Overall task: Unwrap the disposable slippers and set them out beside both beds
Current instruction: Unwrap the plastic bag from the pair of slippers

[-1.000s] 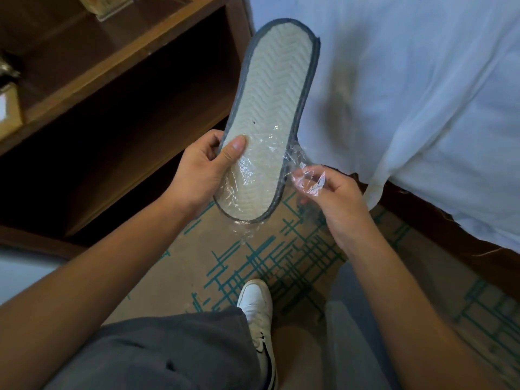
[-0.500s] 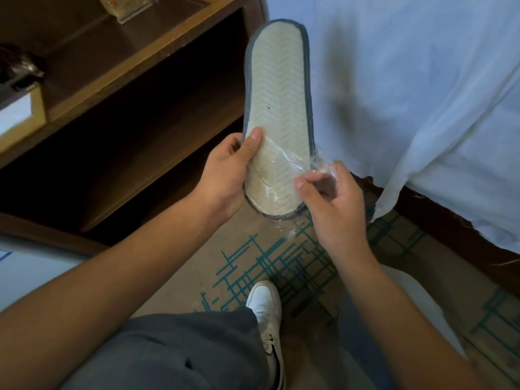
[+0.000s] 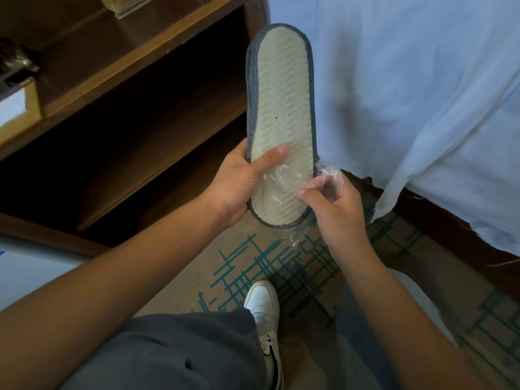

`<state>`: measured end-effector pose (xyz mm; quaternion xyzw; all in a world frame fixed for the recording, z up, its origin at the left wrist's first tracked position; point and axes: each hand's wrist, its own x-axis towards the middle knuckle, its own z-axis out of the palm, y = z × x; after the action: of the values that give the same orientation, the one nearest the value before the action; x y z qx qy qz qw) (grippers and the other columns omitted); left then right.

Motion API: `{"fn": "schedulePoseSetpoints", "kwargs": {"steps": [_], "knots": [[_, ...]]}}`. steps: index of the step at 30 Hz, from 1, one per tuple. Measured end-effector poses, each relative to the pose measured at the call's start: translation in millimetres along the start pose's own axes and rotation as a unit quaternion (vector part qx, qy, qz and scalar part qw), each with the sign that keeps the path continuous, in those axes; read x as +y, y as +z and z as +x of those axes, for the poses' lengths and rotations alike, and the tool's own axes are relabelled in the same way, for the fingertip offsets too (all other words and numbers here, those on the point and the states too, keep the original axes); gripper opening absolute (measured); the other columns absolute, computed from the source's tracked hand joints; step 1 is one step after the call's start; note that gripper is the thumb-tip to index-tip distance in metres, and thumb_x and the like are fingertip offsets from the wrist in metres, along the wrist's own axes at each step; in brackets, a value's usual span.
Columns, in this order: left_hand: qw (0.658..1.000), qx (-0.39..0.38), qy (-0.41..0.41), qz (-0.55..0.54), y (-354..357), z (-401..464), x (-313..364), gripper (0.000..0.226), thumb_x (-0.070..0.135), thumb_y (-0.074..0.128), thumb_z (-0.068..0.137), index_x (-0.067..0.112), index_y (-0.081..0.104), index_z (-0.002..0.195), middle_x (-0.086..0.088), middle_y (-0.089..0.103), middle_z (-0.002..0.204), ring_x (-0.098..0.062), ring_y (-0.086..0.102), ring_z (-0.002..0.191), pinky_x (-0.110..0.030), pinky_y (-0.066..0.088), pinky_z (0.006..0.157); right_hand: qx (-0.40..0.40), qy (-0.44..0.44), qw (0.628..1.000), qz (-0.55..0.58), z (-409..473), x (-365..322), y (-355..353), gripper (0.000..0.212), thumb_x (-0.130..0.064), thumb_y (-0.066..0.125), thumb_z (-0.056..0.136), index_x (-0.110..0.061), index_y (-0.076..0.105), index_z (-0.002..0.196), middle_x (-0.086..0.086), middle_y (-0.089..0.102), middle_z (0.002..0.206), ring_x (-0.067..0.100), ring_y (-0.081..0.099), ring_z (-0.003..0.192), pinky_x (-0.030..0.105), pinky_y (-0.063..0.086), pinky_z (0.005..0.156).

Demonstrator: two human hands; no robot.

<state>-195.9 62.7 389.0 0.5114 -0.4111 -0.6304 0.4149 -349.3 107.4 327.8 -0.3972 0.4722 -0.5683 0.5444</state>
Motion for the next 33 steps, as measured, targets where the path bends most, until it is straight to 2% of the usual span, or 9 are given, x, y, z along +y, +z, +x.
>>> {"fn": "schedulePoseSetpoints", "kwargs": {"steps": [4,8,11,17,22,25,29,31,33], "knots": [[0.998,0.023,0.019,0.062,-9,9,1,0.054,0.009,0.076,0.085,0.008,0.053,0.134,-0.012,0.071,0.122,-0.031,0.071,0.107,-0.049,0.058,0.091,0.001,0.042,0.999,-0.013,5,-1,-7,0.012,-0.018,0.075,0.081,-0.019,0.066,0.088,-0.002,0.075,0.096,0.016,0.072,0.095,0.044,0.056,0.093],[0.969,0.017,0.051,0.243,-15,10,1,0.054,0.027,0.083,0.08,0.018,0.058,0.126,-0.002,0.073,0.114,-0.019,0.073,0.102,-0.043,0.06,0.089,0.074,0.002,0.997,-0.006,22,-13,-28,0.039,-0.045,0.073,0.076,-0.036,0.066,0.113,-0.013,0.066,0.123,0.011,0.063,0.117,0.048,0.049,0.103],[0.925,-0.046,0.074,0.37,-10,4,-1,0.045,0.025,0.081,0.083,0.021,0.058,0.121,0.005,0.072,0.106,-0.006,0.071,0.093,-0.023,0.06,0.079,0.018,0.016,1.0,0.017,27,-13,-34,0.034,-0.032,0.068,0.09,-0.026,0.064,0.123,-0.009,0.07,0.12,0.009,0.067,0.112,0.039,0.053,0.098],[0.9,-0.15,0.048,0.407,-10,3,6,0.05,0.023,0.081,0.082,0.016,0.06,0.127,-0.001,0.073,0.113,-0.012,0.072,0.1,-0.035,0.06,0.088,-0.042,0.096,0.988,0.112,22,-7,-35,0.038,-0.018,0.077,0.077,-0.004,0.068,0.111,0.011,0.075,0.112,0.027,0.071,0.107,0.046,0.054,0.095],[0.872,-0.22,0.021,0.436,-27,4,21,0.047,0.022,0.082,0.08,0.021,0.061,0.122,0.003,0.072,0.112,-0.009,0.071,0.1,-0.025,0.059,0.081,-0.022,0.094,0.974,0.207,26,-4,-40,0.046,-0.002,0.076,0.071,0.0,0.064,0.116,0.011,0.073,0.107,0.026,0.071,0.103,0.037,0.057,0.086],[0.863,-0.216,0.018,0.457,-40,5,26,0.045,0.024,0.083,0.079,0.02,0.062,0.118,0.002,0.072,0.109,-0.009,0.071,0.098,-0.026,0.059,0.081,-0.004,0.099,0.959,0.264,30,0,-46,0.04,0.007,0.069,0.079,-0.006,0.064,0.116,0.011,0.069,0.11,0.029,0.067,0.107,0.049,0.054,0.095],[0.835,-0.185,0.005,0.518,-72,11,16,0.033,0.03,0.082,0.079,0.024,0.065,0.106,0.009,0.072,0.097,-0.009,0.069,0.087,-0.029,0.058,0.077,0.027,0.083,0.953,0.289,39,6,-60,0.041,0.01,0.061,0.085,-0.012,0.064,0.12,0.009,0.068,0.115,0.027,0.065,0.112,0.048,0.053,0.092],[0.826,-0.153,-0.011,0.543,-91,13,8,0.029,0.027,0.079,0.083,0.026,0.066,0.108,0.006,0.072,0.1,-0.013,0.069,0.089,-0.036,0.058,0.086,0.034,0.08,0.952,0.293,41,7,-66,0.053,0.009,0.062,0.085,-0.006,0.054,0.135,0.012,0.064,0.122,0.029,0.064,0.115,0.047,0.054,0.089],[0.826,-0.106,-0.017,0.553,-107,12,3,0.028,0.027,0.073,0.089,0.031,0.065,0.116,0.011,0.069,0.106,-0.005,0.067,0.094,-0.034,0.055,0.093,0.044,0.081,0.961,0.262,40,7,-68,0.048,0.008,0.064,0.084,-0.005,0.057,0.13,0.01,0.067,0.119,0.029,0.066,0.114,0.048,0.054,0.092]]}}
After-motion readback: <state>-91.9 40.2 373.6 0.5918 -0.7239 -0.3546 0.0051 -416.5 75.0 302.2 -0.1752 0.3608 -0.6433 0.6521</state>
